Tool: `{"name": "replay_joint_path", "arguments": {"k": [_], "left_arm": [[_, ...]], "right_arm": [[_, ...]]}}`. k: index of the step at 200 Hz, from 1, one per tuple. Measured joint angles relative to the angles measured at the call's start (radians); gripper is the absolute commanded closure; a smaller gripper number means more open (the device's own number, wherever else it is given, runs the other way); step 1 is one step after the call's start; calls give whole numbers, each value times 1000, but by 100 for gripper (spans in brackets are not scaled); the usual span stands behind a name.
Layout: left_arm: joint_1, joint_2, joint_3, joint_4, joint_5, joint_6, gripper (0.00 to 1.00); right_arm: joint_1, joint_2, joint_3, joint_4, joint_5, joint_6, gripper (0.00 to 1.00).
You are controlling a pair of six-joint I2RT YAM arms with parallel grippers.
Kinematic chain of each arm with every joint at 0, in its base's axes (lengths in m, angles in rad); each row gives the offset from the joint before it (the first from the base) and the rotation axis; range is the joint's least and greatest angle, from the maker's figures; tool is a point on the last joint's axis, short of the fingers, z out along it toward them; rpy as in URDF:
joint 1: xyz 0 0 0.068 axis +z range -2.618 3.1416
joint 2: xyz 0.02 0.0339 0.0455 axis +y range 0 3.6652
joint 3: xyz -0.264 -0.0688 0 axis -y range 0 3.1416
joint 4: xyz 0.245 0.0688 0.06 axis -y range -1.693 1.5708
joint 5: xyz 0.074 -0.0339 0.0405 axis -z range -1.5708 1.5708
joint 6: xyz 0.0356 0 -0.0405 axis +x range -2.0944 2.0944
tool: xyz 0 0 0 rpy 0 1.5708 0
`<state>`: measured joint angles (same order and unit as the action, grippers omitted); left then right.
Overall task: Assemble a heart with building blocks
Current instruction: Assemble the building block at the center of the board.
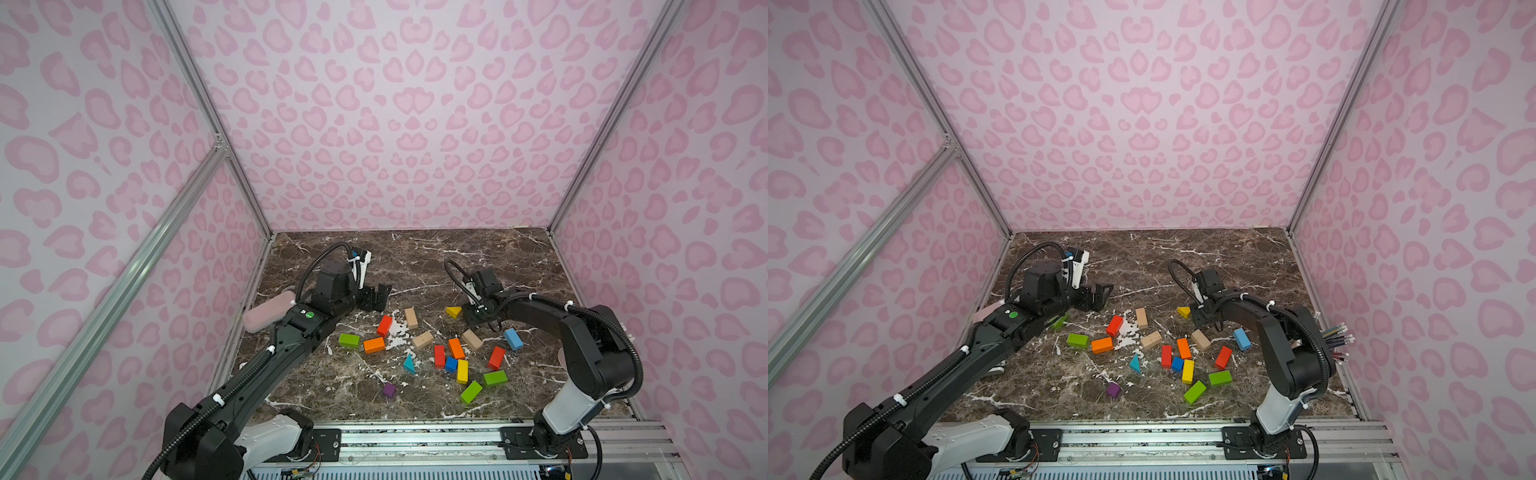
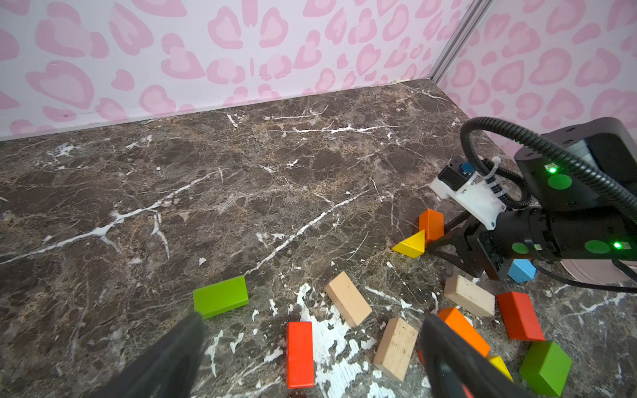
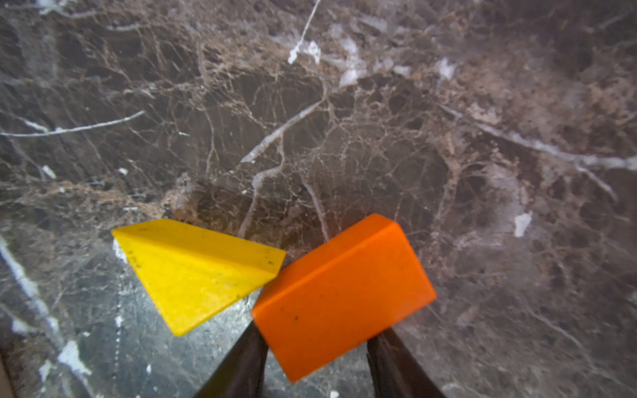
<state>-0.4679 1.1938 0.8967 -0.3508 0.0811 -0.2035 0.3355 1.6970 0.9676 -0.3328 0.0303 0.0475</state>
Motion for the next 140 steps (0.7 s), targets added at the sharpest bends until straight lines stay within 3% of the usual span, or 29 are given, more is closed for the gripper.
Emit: {"name": "replay_joint_path", "arguments": {"k": [140], "left_arm": [[0,4,0,0,0,0,0]], "right_arm": [[1,0,0,0,-18,-3,54]]}}
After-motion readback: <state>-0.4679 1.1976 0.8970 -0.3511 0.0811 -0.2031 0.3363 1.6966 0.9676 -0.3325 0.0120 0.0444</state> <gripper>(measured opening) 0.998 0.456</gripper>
